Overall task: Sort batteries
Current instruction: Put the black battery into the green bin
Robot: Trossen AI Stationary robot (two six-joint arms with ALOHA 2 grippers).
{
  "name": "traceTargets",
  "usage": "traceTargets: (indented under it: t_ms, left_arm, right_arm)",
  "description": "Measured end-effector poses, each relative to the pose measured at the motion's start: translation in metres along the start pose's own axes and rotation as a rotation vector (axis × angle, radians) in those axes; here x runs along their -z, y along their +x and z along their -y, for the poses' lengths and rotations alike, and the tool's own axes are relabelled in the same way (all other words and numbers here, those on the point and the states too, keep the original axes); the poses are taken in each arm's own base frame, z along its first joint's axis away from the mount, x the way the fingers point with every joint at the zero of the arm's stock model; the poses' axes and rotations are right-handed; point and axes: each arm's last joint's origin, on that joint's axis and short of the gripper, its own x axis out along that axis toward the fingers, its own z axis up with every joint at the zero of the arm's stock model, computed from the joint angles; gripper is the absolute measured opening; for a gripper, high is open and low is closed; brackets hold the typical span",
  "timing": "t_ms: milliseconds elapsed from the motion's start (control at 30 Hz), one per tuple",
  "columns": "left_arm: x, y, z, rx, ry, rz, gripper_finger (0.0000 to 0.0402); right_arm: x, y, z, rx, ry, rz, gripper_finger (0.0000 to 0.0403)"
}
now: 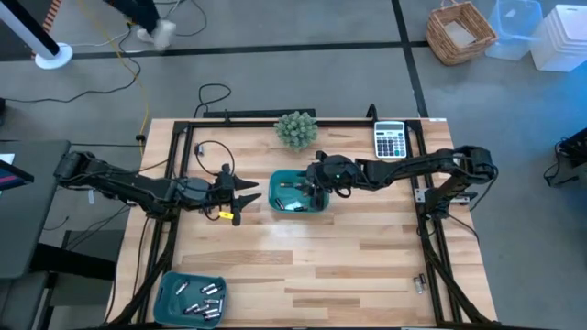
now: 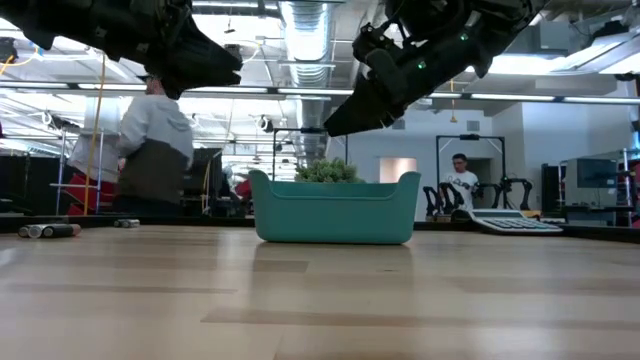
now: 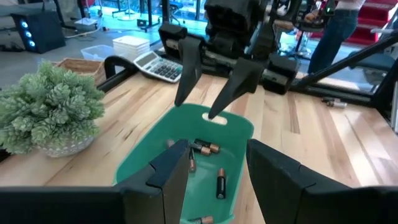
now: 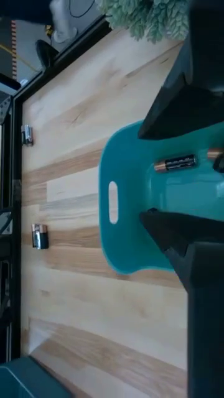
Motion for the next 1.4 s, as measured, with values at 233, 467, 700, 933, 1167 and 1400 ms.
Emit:
traceTargets:
  t_ms: [233, 467, 700, 933, 1167, 1400]
  left_arm:
    - [0.002, 0.000, 0.000, -0.003, 0.022, -0.019, 0.0155]
    - [0.007, 0.000, -0.003, -0.021, 0.003, -0.070, 0.0155]
    - [0.015, 0.002, -0.006, -0.046, -0.029, -0.141, 0.0155]
    - [0.020, 0.013, -0.001, -0.006, -0.019, -0.146, 0.0155]
    - [0.014, 0.020, 0.002, -0.004, -0.008, -0.174, 0.0155]
    - [0.007, 0.025, 0.006, -0.013, 0.035, -0.231, 0.0155]
  right_arm:
    - [-0.014, -0.016, -0.007, -0.019, -0.014, 0.064, 0.0222]
    - [-0.036, -0.059, -0.009, 0.005, -0.041, 0.133, 0.0219]
    - [-0.012, -0.114, -0.011, 0.102, 0.013, 0.168, 0.0219]
    - [0.030, -0.160, -0.025, 0.118, 0.153, 0.211, 0.0219]
    - [0.051, -0.176, -0.045, 0.042, 0.160, 0.129, 0.0219]
    - [0.060, -0.176, -0.059, -0.021, 0.149, 0.053, 0.0219]
